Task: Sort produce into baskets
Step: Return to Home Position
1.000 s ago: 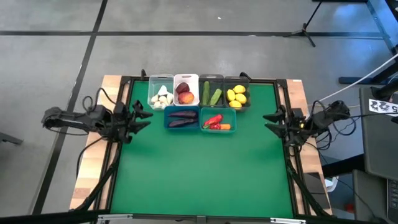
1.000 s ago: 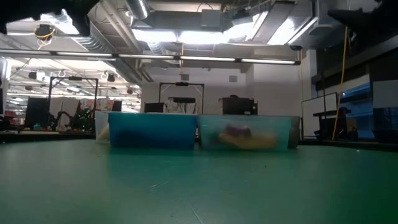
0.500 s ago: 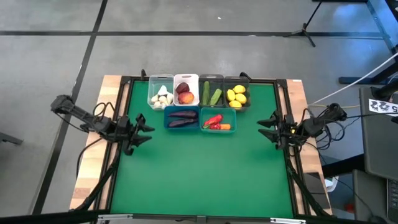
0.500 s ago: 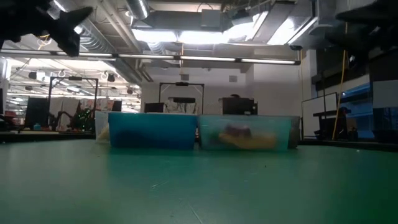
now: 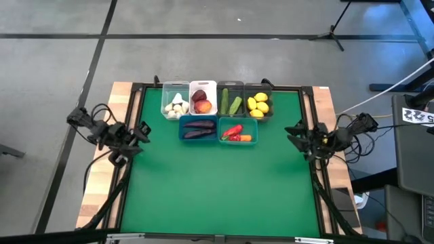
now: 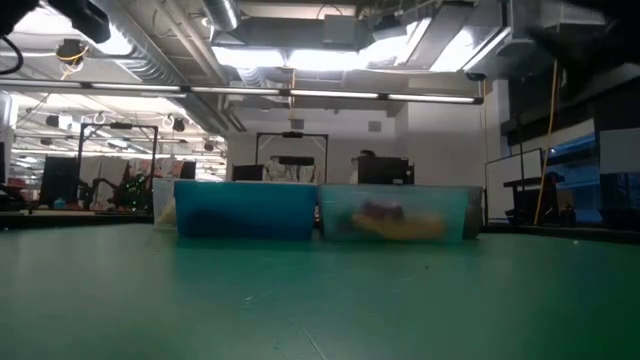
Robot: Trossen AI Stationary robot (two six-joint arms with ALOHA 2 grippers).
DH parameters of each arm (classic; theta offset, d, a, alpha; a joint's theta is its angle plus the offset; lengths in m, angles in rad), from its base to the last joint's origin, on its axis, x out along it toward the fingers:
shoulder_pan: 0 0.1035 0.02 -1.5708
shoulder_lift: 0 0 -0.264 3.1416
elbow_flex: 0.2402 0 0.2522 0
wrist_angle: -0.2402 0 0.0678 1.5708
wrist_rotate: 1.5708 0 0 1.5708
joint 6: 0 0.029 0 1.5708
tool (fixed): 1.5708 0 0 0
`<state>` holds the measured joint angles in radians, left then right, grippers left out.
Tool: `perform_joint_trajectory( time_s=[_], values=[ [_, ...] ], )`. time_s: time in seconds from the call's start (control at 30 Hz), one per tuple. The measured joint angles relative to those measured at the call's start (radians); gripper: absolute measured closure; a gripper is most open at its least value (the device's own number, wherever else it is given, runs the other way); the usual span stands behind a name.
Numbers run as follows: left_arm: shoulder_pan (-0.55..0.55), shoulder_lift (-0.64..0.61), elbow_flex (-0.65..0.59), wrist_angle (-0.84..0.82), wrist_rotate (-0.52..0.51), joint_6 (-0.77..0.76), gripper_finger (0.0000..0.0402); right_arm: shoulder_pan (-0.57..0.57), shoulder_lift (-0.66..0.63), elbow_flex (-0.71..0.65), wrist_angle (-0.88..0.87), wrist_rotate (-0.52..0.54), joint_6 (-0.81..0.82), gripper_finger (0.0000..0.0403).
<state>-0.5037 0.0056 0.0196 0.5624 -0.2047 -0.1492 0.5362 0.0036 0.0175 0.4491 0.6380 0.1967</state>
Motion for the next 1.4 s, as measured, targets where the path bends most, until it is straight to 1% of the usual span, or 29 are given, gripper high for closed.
perform_joint_trajectory(
  time_s=[0.07, 0.13, 0.17, 0.23, 0.37, 0.47, 0.67, 0.77, 0.83, 0.87, 0.93, 1.0, 1.07, 1.13, 1.23, 1.33, 1.37, 1.4],
  values=[
    [0.002, -0.001, 0.011, -0.006, 0.002, -0.023, 0.0224, 0.0, 0.002, 0.015, 0.062, -0.044, -0.058, 0.0194],
    [0.003, -0.002, 0.018, 0.009, -0.025, -0.05, 0.0224, 0.0, 0.001, 0.046, 0.082, -0.063, -0.101, 0.0194],
    [0.003, -0.001, 0.019, 0.016, -0.028, -0.054, 0.0224, 0.0, 0.001, 0.064, 0.075, -0.064, -0.113, 0.0194],
    [0.001, -0.001, 0.019, 0.004, 0.001, -0.053, 0.0224, 0.0, 0.0, 0.086, 0.013, -0.063, -0.119, 0.0194],
    [0.001, -0.001, 0.018, -0.134, 0.003, -0.036, 0.0224, 0.0, 0.002, 0.088, -0.179, -0.036, -0.028, 0.0194],
    [0.001, -0.001, 0.018, -0.247, -0.022, -0.042, 0.0224, 0.0, 0.002, 0.087, -0.311, 0.003, 0.026, 0.0194],
    [0.002, -0.001, 0.018, -0.411, -0.027, -0.047, 0.0224, 0.0, 0.001, 0.003, -0.324, 0.004, 0.0, 0.0194],
    [0.002, -0.001, 0.017, -0.482, -0.03, -0.046, 0.0224, 0.0, 0.006, -0.005, -0.366, 0.018, -0.02, 0.0194],
    [0.001, -0.001, 0.017, -0.483, -0.031, -0.03, 0.0224, 0.0, 0.016, -0.006, -0.366, -0.016, -0.094, 0.0194],
    [0.0, -0.001, 0.017, -0.484, -0.029, -0.028, 0.0224, 0.0, 0.013, -0.006, -0.366, -0.015, -0.119, 0.0194],
    [0.0, -0.001, 0.017, -0.504, -0.015, -0.013, 0.0224, 0.0, 0.0, -0.006, -0.366, 0.012, -0.158, 0.0194],
    [0.0, -0.001, 0.017, -0.529, 0.004, 0.04, 0.0224, 0.0, 0.003, -0.006, -0.371, 0.06, -0.18, 0.0194],
    [0.0, -0.001, 0.017, -0.514, 0.007, 0.091, 0.0224, 0.0, 0.005, -0.007, -0.374, 0.104, -0.18, 0.0194],
    [0.002, -0.001, 0.018, -0.497, 0.006, 0.143, 0.0224, 0.0, 0.005, -0.007, -0.376, 0.112, -0.184, 0.0194],
    [0.02, -0.001, 0.018, -0.522, -0.044, 0.146, 0.0224, 0.0, 0.01, -0.007, -0.376, 0.112, -0.195, 0.0194],
    [0.06, -0.001, -0.009, -0.496, -0.06, 0.124, 0.0224, 0.0, 0.017, -0.008, -0.376, 0.084, -0.196, 0.0194],
    [0.076, -0.001, -0.013, -0.499, -0.045, 0.111, 0.0224, -0.001, 0.02, -0.008, -0.376, 0.05, -0.196, 0.0194],
    [0.092, -0.001, -0.013, -0.496, -0.016, 0.103, 0.0224, -0.001, 0.021, -0.009, -0.375, -0.008, -0.201, 0.0194]
  ],
)
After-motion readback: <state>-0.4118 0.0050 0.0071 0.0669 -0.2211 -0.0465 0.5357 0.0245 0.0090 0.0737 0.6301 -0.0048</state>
